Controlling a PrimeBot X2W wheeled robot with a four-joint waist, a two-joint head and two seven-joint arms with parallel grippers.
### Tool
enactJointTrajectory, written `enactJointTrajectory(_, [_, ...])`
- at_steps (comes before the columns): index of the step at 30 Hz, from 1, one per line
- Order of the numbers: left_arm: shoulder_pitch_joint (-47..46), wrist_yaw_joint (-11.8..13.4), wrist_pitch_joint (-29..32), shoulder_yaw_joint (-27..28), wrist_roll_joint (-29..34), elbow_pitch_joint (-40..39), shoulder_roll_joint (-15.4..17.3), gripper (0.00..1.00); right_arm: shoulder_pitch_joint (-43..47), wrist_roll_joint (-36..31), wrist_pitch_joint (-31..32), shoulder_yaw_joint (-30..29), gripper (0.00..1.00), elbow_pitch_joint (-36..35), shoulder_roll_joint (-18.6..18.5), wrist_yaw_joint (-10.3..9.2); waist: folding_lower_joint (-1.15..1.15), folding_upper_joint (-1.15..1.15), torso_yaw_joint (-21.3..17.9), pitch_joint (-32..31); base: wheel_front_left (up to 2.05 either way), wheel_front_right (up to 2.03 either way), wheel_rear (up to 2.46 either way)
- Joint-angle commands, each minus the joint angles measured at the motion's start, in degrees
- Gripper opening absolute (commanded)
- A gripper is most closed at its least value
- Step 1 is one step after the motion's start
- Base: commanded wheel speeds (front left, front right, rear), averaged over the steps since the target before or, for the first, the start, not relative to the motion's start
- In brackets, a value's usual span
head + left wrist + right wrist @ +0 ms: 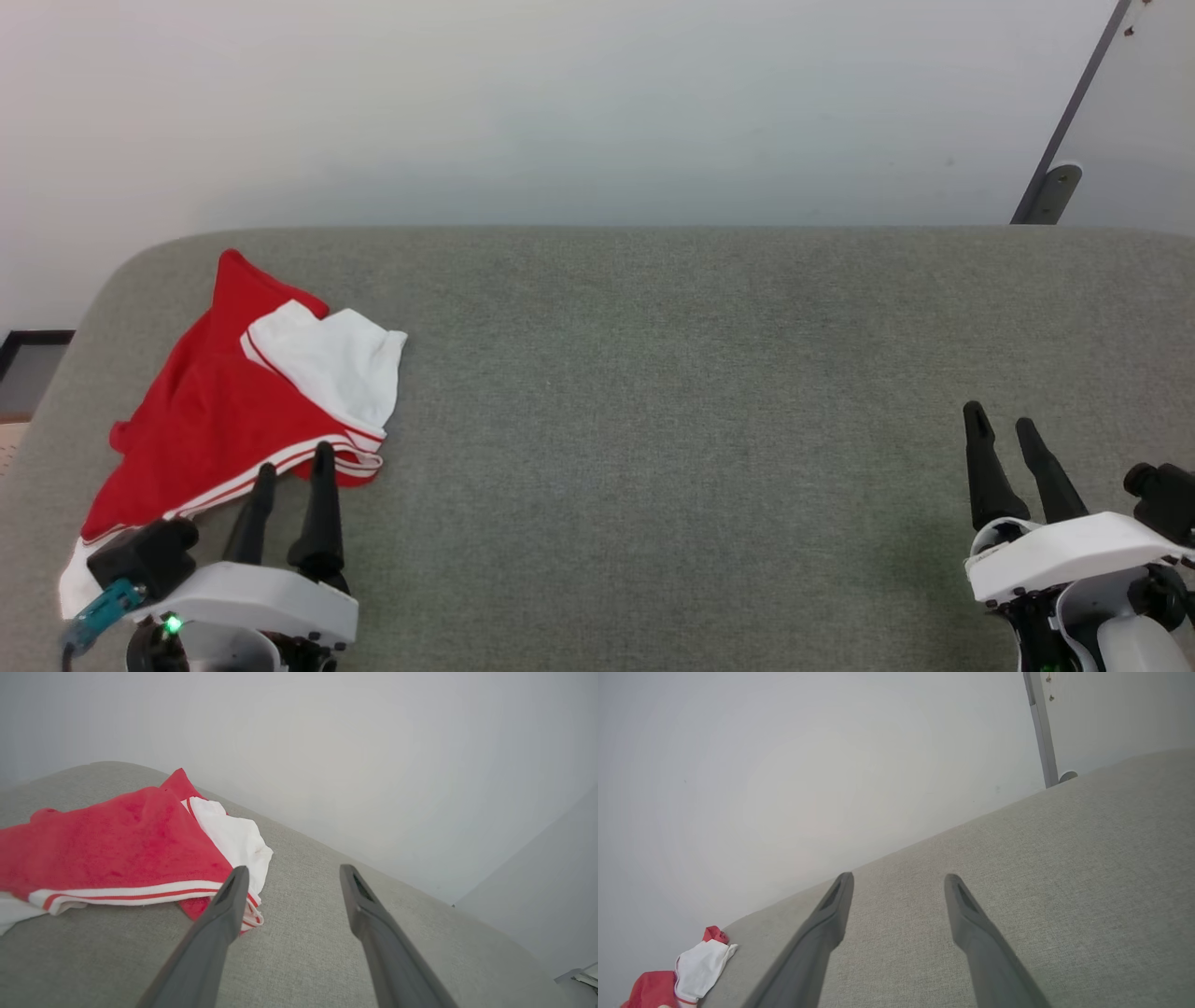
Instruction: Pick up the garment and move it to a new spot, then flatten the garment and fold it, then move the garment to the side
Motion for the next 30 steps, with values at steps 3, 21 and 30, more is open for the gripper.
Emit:
enactJointTrajectory(3, [-0.8, 0.5, -0.9, -0.5, 3.1, -0.8, 0.9, 1.00, -1.6, -3.7, -1.0, -0.1, 1.00, -0.8, -0.3, -0.03, 0.00, 0.00, 0.0, 0.0, 0.00, 0.00, 0.00])
enactJointTrajectory(21, [-0.8, 0.1, -3.7, -2.1, 12.7, -0.2, 2.2, 1.00, -2.8, -14.6, -3.7, -0.3, 1.00, 0.4, -0.5, -0.04, 0.00, 0.00, 0.2, -0.2, 0.00, 0.00, 0.00])
enactJointTrajectory(30, [-0.6, -1.0, -4.9, -1.9, 16.5, -0.2, 2.0, 1.00, -2.4, -18.8, -4.9, -1.0, 1.00, 0.3, -0.3, -0.04, 0.00, 0.00, 0.2, -0.4, 0.00, 0.00, 0.00])
